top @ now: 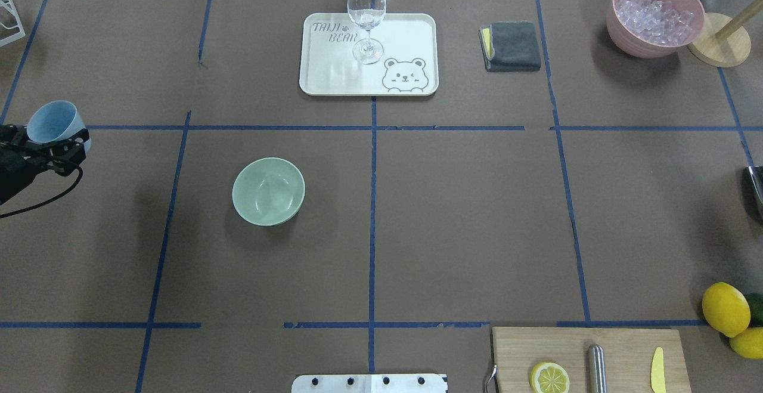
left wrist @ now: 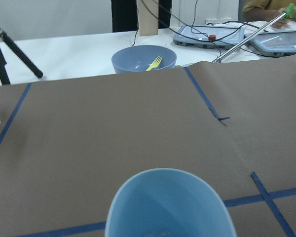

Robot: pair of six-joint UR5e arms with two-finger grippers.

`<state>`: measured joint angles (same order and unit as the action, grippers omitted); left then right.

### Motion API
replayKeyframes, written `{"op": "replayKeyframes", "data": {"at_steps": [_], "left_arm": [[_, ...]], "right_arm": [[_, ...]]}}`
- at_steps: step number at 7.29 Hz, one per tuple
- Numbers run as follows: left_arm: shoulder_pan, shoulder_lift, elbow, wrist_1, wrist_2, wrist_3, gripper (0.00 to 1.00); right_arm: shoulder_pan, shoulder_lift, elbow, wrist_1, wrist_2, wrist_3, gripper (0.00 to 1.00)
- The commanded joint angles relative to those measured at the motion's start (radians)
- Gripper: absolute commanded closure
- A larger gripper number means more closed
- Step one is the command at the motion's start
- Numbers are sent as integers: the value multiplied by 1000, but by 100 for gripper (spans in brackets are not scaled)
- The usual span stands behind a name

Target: Pour ice into bowl

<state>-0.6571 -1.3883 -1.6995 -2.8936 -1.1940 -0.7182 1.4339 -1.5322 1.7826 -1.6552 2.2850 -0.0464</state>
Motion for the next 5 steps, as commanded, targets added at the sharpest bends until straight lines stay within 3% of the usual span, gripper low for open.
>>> {"op": "replayKeyframes", "data": {"at_steps": [1,3,5], "left_arm": [[-12,-72,-12,10,4,167,100],[-9,-125,-12,60,7,181,100],[-7,-278,-11,213,1,181,100]], "right_arm": [[5,-5,0,0,1,-1,0],[13,-15,7,0,1,-3,0],[13,-35,23,2,-1,-3,0]]}}
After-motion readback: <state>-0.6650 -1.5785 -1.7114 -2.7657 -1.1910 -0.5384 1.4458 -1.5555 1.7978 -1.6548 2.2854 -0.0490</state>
